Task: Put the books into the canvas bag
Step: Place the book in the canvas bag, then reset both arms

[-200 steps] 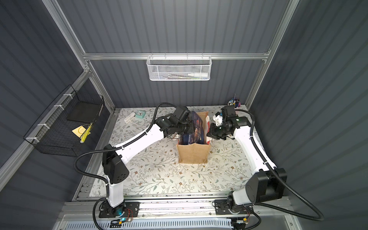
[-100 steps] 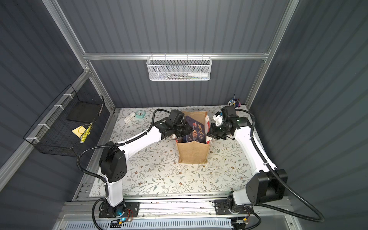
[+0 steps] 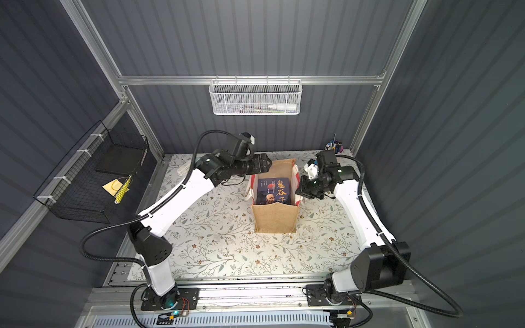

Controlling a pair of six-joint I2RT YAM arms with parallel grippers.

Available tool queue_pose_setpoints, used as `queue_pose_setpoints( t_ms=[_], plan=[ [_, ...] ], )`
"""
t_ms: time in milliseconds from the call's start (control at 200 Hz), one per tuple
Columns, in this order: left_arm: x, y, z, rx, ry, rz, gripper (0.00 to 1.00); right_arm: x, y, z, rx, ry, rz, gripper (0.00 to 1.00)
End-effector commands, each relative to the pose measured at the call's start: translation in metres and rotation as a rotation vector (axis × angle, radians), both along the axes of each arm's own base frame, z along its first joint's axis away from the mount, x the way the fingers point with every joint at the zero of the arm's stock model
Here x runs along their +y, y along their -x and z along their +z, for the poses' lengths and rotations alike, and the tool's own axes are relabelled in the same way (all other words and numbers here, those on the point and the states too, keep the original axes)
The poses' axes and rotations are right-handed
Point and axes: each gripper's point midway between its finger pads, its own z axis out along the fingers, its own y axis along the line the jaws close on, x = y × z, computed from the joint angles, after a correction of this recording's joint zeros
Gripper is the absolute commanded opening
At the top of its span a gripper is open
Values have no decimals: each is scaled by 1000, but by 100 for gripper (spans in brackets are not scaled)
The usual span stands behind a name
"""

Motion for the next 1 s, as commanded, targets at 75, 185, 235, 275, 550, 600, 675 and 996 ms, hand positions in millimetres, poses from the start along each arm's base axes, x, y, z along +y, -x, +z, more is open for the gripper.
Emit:
queue_pose_setpoints(
  t_ms=[75,185,235,275,550,600,675,996],
  plan=[
    [26,5,-18,4,-144,3,81,6,0,25,-46,-38,34,43],
    [42,4,-23,-2,-160,37,82,-2,0,39,-92,-12,40,68],
    [54,2,-23,-12,-177,57,84,-14,-1,45,-120,16,23,73],
    [65,1,-22,-31,-199,73,88,-24,-2,49,-139,35,6,77],
    [168,-12,-39,-116,-454,188,100,-115,-1,43,-313,243,-289,99],
    [198,-16,-50,-116,-484,251,100,-126,3,32,-352,273,-330,99],
    [241,-18,-80,-93,-508,332,100,-138,5,17,-436,309,-384,99],
    [319,-26,-164,-166,-602,373,100,-169,-5,-50,-851,455,-511,99]
  ],
)
